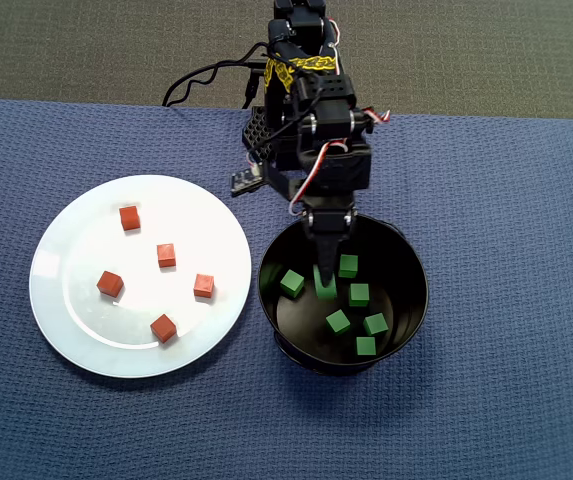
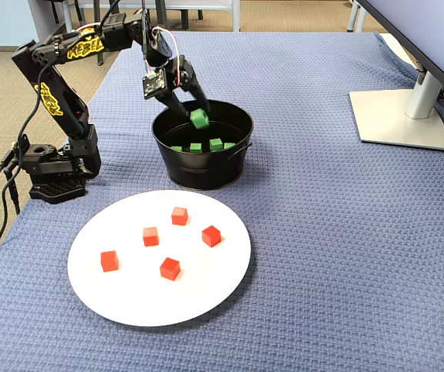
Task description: Pick up the green cubes from the white plate and place them in the black recipient
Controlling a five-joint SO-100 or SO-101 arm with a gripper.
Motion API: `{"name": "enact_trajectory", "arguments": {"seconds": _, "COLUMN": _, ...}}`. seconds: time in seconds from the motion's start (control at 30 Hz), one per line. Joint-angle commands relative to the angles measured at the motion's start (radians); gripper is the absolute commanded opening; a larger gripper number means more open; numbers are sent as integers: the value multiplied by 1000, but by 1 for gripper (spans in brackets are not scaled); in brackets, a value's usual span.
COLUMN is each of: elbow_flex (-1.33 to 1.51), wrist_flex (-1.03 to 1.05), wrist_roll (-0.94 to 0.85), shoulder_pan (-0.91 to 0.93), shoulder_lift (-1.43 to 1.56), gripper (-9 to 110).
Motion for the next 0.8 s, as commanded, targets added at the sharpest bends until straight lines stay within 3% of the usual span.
{"name": "enact_trajectory", "arguments": {"seconds": 0.0, "elbow_flex": -12, "wrist_flex": -9, "wrist_roll": -23, "shoulder_pan": -11, "shoulder_lift": 72, "gripper": 25}}
{"name": "enact_trajectory", "arguments": {"seconds": 0.1, "elbow_flex": 15, "wrist_flex": 12, "wrist_roll": -58, "shoulder_pan": 11, "shoulder_lift": 141, "gripper": 25}}
{"name": "enact_trajectory", "arguments": {"seconds": 0.2, "elbow_flex": 63, "wrist_flex": 55, "wrist_roll": -118, "shoulder_pan": 40, "shoulder_lift": 239, "gripper": 7}}
{"name": "enact_trajectory", "arguments": {"seconds": 0.27, "elbow_flex": 104, "wrist_flex": 87, "wrist_roll": -129, "shoulder_pan": 67, "shoulder_lift": 330, "gripper": 1}}
{"name": "enact_trajectory", "arguments": {"seconds": 0.5, "elbow_flex": 293, "wrist_flex": 239, "wrist_roll": -164, "shoulder_pan": 152, "shoulder_lift": 689, "gripper": 0}}
{"name": "enact_trajectory", "arguments": {"seconds": 0.77, "elbow_flex": 623, "wrist_flex": 232, "wrist_roll": -210, "shoulder_pan": 299, "shoulder_lift": 997, "gripper": 0}}
